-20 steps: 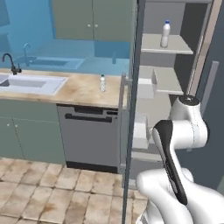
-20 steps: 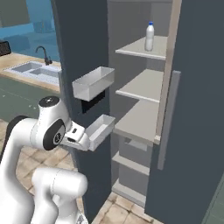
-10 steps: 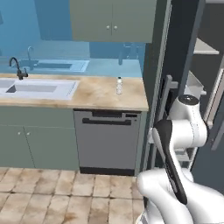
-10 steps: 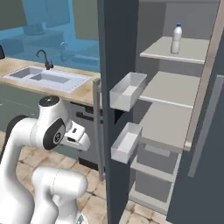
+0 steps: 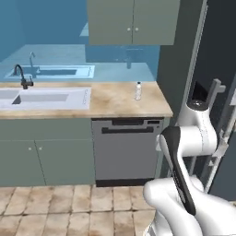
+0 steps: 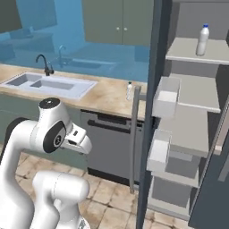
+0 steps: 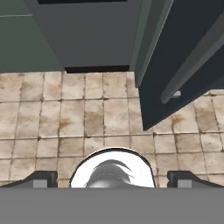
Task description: Take the bottled waters from the counter and place them in the freezer to freeze. Close the freezer door after placing the bottles.
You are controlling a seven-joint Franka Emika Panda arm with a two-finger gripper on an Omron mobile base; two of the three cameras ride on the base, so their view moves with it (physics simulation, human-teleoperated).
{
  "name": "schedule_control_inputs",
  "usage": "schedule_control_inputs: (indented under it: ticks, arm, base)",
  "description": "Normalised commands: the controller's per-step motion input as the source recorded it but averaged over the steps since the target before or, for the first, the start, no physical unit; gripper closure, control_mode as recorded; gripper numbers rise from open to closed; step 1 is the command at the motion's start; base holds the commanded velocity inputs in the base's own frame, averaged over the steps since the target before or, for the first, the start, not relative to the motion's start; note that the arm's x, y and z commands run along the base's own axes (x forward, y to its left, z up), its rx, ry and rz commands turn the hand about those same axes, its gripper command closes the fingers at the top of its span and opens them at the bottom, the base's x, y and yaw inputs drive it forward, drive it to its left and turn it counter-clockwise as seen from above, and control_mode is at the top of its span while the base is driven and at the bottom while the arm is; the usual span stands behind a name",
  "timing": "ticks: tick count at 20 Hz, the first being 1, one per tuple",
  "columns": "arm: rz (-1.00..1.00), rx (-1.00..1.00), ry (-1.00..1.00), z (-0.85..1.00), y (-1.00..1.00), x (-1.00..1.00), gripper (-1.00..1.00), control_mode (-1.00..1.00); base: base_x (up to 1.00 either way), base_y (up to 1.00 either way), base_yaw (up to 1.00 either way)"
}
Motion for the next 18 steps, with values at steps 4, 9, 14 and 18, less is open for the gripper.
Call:
schedule_control_inputs:
  ticks: [4, 9, 14, 18]
  arm:
    - [0.00, 0.00, 0.00, 0.00, 0.00, 0.00, -1.00, 1.00]
    - [0.00, 0.00, 0.00, 0.00, 0.00, 0.00, -1.00, 1.00]
    - [0.00, 0.00, 0.00, 0.00, 0.00, 0.00, -1.00, 1.00]
    - [0.00, 0.00, 0.00, 0.00, 0.00, 0.00, -1.00, 1.00]
  base:
    - [0.34, 0.48, -0.31]
    - [0.41, 0.49, -0.34]
    - [0.53, 0.55, -0.26]
    - [0.58, 0.50, -0.19]
